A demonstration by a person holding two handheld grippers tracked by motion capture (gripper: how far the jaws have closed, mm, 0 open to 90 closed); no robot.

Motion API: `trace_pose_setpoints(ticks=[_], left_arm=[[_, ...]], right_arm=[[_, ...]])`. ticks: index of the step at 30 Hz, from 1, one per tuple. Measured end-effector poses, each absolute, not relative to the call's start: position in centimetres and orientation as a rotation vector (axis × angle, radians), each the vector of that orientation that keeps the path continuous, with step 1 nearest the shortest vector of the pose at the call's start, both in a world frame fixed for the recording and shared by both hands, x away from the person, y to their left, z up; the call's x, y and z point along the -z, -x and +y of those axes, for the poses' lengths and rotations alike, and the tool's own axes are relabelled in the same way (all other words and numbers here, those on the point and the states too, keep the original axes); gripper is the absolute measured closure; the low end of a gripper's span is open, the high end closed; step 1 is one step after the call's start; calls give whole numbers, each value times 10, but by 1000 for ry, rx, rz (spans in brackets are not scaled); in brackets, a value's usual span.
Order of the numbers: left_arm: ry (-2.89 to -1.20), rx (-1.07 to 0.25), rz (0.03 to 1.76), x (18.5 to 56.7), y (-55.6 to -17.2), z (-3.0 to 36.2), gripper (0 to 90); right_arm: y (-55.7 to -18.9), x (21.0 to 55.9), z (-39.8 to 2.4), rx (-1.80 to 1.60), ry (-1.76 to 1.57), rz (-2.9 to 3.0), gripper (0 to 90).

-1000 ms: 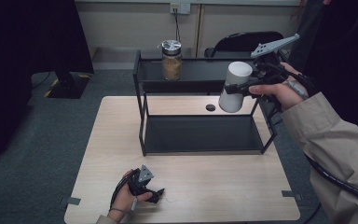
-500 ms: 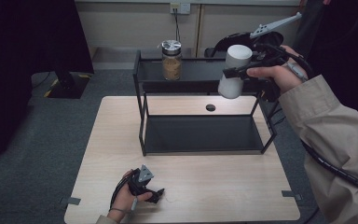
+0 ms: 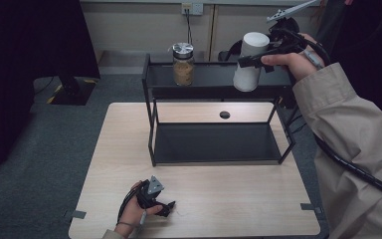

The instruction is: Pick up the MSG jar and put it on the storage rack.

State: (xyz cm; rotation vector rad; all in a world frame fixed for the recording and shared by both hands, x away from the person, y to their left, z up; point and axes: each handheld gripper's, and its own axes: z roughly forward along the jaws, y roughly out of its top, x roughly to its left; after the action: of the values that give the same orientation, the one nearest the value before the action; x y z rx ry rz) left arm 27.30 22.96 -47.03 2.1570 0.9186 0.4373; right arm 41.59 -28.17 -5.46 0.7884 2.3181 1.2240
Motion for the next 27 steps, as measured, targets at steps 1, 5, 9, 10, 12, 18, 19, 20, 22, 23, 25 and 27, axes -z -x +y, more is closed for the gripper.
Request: trace_pose_setpoints(ticks=[1, 5, 9, 10, 12, 18, 19, 20, 22, 23, 25, 27], left_arm=[[-2157, -438, 919, 470, -273, 230, 0], [-2157, -437, 918, 470, -273, 230, 0], [-2156, -437, 919, 470, -273, 230, 0], [-2158, -437, 919, 470, -273, 230, 0], [-2157, -437, 918, 470, -273, 230, 0], [-2157, -437, 918, 470, -273, 230, 0], [-2157, -438, 918, 470, -273, 230, 0], [-2157, -438, 918, 470, -273, 230, 0], [-2157, -438, 918, 470, -273, 230, 0], [-2157, -438, 918, 470, -273, 230, 0], [-2157, -438, 918, 470, -273, 230, 0], [-2157, -438, 918, 470, -273, 230, 0]], right_arm=[[-417, 54, -281, -1222, -794, 2314, 349], [-421, 52, -274, -1198, -803, 2296, 349], [-425, 54, -264, -1175, -832, 2261, 349], [-426, 56, -261, -1171, -836, 2250, 349], [-429, 58, -259, -1182, -849, 2239, 349], [-443, 64, -248, -1165, -857, 2254, 349], [-445, 65, -246, -1167, -861, 2254, 349], [-447, 66, -246, -1171, -867, 2254, 349], [-452, 69, -244, -1174, -869, 2253, 349], [-452, 69, -244, -1174, -869, 2253, 349], [-457, 71, -241, -1163, -879, 2253, 349], [-461, 73, -241, -1164, -884, 2253, 349]])
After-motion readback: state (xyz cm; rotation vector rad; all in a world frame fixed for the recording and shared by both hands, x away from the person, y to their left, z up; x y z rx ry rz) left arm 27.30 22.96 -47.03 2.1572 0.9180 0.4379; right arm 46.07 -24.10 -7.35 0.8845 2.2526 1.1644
